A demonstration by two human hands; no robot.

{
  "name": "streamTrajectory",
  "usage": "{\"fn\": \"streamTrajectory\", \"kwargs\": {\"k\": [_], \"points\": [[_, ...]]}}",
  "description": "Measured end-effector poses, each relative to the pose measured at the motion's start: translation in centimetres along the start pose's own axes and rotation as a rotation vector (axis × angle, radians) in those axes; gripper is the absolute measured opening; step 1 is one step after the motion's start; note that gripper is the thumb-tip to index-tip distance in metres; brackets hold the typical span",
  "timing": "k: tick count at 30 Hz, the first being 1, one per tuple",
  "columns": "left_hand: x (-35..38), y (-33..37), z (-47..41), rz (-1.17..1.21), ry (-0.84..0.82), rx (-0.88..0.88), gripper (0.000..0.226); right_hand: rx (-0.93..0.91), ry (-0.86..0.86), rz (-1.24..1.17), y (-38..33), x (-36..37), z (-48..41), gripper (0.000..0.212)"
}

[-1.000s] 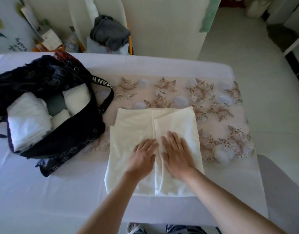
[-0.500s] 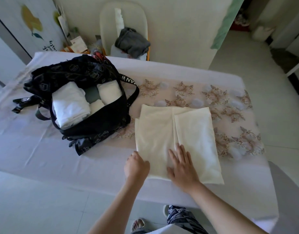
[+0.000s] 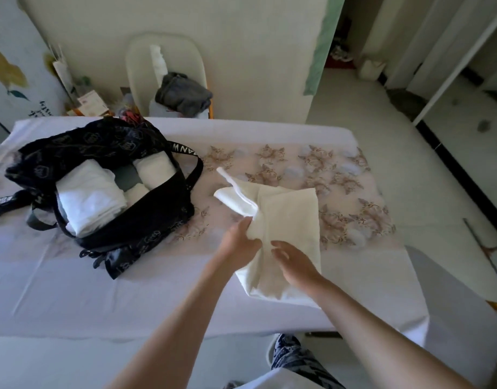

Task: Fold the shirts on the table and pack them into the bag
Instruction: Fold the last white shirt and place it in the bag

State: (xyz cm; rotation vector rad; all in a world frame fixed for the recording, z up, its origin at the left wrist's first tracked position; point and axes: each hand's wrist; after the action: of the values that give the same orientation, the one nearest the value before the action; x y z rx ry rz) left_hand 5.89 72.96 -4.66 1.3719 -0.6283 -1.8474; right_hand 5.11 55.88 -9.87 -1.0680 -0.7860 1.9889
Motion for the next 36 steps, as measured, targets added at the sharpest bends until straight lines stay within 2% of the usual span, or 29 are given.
{"fn": "streamTrajectory", "kwargs": {"k": [2, 3, 6, 7, 9, 11, 14, 18, 20, 22, 24, 26, 28, 30, 32, 34, 36], "points": [[2.9, 1.8, 0.0, -0.090, -0.134, 0.114, 0.050, 0.114, 0.150, -0.303, -0.8, -2.7, -0.1, 0.032], [4.6, 2.3, 0.2, -0.144, -0.230, 0.144, 0.055, 0.150, 0.217, -0.369, -0.6, -3.9, -0.2, 0.030], [9.0, 2.3, 0.8, -0.285, -0.576, 0.135, 0.075, 0.135, 0.334, -0.147, 0.6, -6.4, 0.3, 0.032], [9.9, 1.8, 0.8, -0.307, -0.604, 0.123, 0.074, 0.182, 0.330, -0.104, 1.5, -6.7, 0.6, 0.034], [10.5, 1.0, 0.3, -0.270, -0.484, 0.106, 0.053, 0.277, 0.332, -0.023, 3.2, -6.9, 0.6, 0.054], [10.3, 0.2, -1.1, -0.260, -0.285, 0.155, 0.037, 0.233, 0.344, 0.080, 4.7, -6.9, -0.3, 0.069], [9.5, -1.2, -4.0, -0.393, -0.034, 0.390, 0.042, 0.111, 0.383, 0.275, 5.3, -6.3, -1.9, 0.070], [8.3, -1.5, -8.0, -0.577, 0.140, 0.473, 0.041, -0.084, 0.484, 0.463, 4.4, -5.5, -4.7, 0.064], [8.1, -1.7, -9.7, -0.700, 0.144, 0.579, 0.043, -0.160, 0.463, 0.565, 4.0, -5.7, -6.3, 0.064], [7.9, -2.0, -11.4, -0.830, 0.009, 0.599, 0.055, -0.082, 0.404, 0.523, 3.7, -5.7, -7.9, 0.068], [7.4, -2.4, -12.8, -0.950, -0.165, 0.485, 0.062, 0.034, 0.473, 0.331, 3.6, -5.8, -9.2, 0.068], [7.1, -2.9, -13.6, -1.026, -0.225, 0.395, 0.062, 0.026, 0.593, 0.189, 3.4, -6.4, -10.3, 0.061], [7.1, -3.3, -13.7, -1.011, -0.138, 0.401, 0.057, -0.105, 0.581, 0.191, 3.2, -7.1, -11.1, 0.053], [7.5, -3.5, -13.9, -0.908, 0.074, 0.488, 0.049, -0.226, 0.540, 0.190, 2.7, -7.8, -11.9, 0.049], [8.0, -3.4, -14.6, -0.835, 0.240, 0.599, 0.042, -0.258, 0.557, 0.152, 1.9, -8.4, -12.5, 0.047], [8.0, -2.7, -15.8, -0.857, 0.197, 0.610, 0.046, -0.271, 0.634, 0.268, 1.8, -8.8, -13.3, 0.049], [7.5, -2.4, -17.4, -0.921, 0.028, 0.481, 0.056, -0.261, 0.658, 0.458, 2.3, -9.3, -14.0, 0.053]]}}
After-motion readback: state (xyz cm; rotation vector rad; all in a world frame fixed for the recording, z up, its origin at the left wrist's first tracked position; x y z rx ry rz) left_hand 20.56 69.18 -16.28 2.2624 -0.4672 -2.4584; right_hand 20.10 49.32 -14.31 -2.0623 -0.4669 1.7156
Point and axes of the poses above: each hand's wrist, its own z-axis away from the middle knuckle, its own x-axis out of the palm, y = z × x, and after that the axes turned 4 degrees about -z, right-handed
